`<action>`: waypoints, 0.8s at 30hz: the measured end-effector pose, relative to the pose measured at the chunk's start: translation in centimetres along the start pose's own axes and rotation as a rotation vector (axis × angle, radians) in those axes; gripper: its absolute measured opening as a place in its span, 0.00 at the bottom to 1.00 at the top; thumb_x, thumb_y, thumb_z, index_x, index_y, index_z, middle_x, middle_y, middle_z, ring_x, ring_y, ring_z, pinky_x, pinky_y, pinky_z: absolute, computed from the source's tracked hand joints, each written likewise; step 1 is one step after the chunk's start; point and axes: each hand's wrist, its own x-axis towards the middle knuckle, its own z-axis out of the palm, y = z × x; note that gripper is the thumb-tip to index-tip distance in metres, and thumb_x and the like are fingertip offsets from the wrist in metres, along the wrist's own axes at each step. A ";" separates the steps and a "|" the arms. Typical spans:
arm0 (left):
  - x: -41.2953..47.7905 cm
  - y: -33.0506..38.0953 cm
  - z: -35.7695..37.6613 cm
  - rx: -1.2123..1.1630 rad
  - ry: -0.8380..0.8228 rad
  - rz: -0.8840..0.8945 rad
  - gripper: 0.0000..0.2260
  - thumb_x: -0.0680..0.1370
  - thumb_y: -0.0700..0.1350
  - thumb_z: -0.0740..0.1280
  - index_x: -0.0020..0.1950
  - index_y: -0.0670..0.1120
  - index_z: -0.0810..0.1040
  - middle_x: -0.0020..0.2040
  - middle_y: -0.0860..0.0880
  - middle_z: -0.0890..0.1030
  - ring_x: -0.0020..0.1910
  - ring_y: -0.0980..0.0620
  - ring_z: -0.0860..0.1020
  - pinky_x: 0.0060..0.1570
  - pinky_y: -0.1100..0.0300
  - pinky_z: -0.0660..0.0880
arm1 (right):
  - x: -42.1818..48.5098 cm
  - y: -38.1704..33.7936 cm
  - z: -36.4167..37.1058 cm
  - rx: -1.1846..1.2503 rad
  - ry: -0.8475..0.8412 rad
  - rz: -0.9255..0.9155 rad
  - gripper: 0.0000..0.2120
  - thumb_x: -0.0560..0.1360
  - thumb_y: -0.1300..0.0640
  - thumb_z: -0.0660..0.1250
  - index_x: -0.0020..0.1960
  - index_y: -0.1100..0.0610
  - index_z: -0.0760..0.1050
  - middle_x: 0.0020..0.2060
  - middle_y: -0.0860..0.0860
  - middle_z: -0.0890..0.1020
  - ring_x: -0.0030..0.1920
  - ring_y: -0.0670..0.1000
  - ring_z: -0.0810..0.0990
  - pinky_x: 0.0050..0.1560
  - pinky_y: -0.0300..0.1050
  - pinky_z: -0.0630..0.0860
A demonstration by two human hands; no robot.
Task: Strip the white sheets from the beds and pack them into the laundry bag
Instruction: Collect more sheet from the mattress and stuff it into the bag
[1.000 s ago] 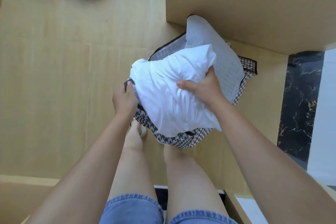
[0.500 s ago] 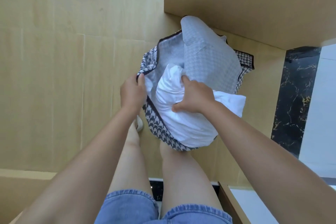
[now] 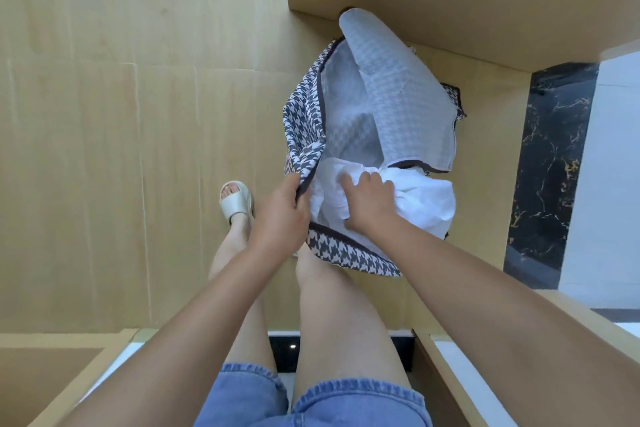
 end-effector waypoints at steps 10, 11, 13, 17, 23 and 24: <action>-2.8 -0.1 1.8 -0.001 -0.103 -0.065 0.08 0.80 0.41 0.57 0.42 0.47 0.71 0.32 0.49 0.74 0.34 0.42 0.74 0.40 0.39 0.76 | 1.6 1.6 0.9 -0.427 -0.061 -0.647 0.28 0.78 0.53 0.63 0.75 0.49 0.58 0.72 0.53 0.63 0.72 0.58 0.59 0.68 0.54 0.59; -2.6 0.1 2.0 0.049 -0.113 -0.064 0.08 0.80 0.41 0.57 0.41 0.48 0.69 0.33 0.48 0.73 0.36 0.38 0.75 0.40 0.41 0.75 | 1.5 1.9 0.8 -0.356 -0.072 -0.636 0.29 0.77 0.52 0.63 0.75 0.49 0.57 0.73 0.52 0.61 0.73 0.57 0.57 0.69 0.54 0.58; -2.3 0.0 2.2 0.111 -0.108 -0.075 0.07 0.80 0.41 0.56 0.42 0.47 0.69 0.33 0.47 0.73 0.41 0.35 0.77 0.40 0.43 0.75 | 0.9 2.4 1.1 -0.167 -0.094 -0.556 0.32 0.76 0.50 0.64 0.76 0.50 0.56 0.74 0.52 0.60 0.75 0.58 0.55 0.71 0.53 0.56; -1.6 -1.0 1.4 0.174 -0.053 -0.113 0.10 0.79 0.38 0.56 0.39 0.48 0.67 0.33 0.47 0.73 0.41 0.35 0.78 0.41 0.44 0.76 | -1.2 4.9 3.8 0.092 0.026 -0.177 0.31 0.74 0.58 0.64 0.74 0.56 0.57 0.70 0.58 0.63 0.72 0.58 0.58 0.70 0.53 0.57; -1.8 -0.9 1.8 0.250 -0.090 -0.096 0.06 0.80 0.41 0.56 0.47 0.43 0.72 0.36 0.44 0.76 0.41 0.37 0.77 0.41 0.49 0.75 | -4.0 3.4 6.8 0.188 0.103 0.177 0.45 0.71 0.61 0.66 0.77 0.52 0.39 0.70 0.58 0.53 0.73 0.56 0.53 0.71 0.64 0.56; -1.8 -0.7 2.1 0.283 -0.100 -0.086 0.06 0.80 0.41 0.56 0.48 0.42 0.72 0.36 0.45 0.75 0.40 0.38 0.77 0.39 0.50 0.73 | -4.0 3.2 7.0 0.239 0.130 0.185 0.46 0.70 0.64 0.66 0.78 0.51 0.41 0.70 0.58 0.54 0.71 0.57 0.54 0.71 0.64 0.56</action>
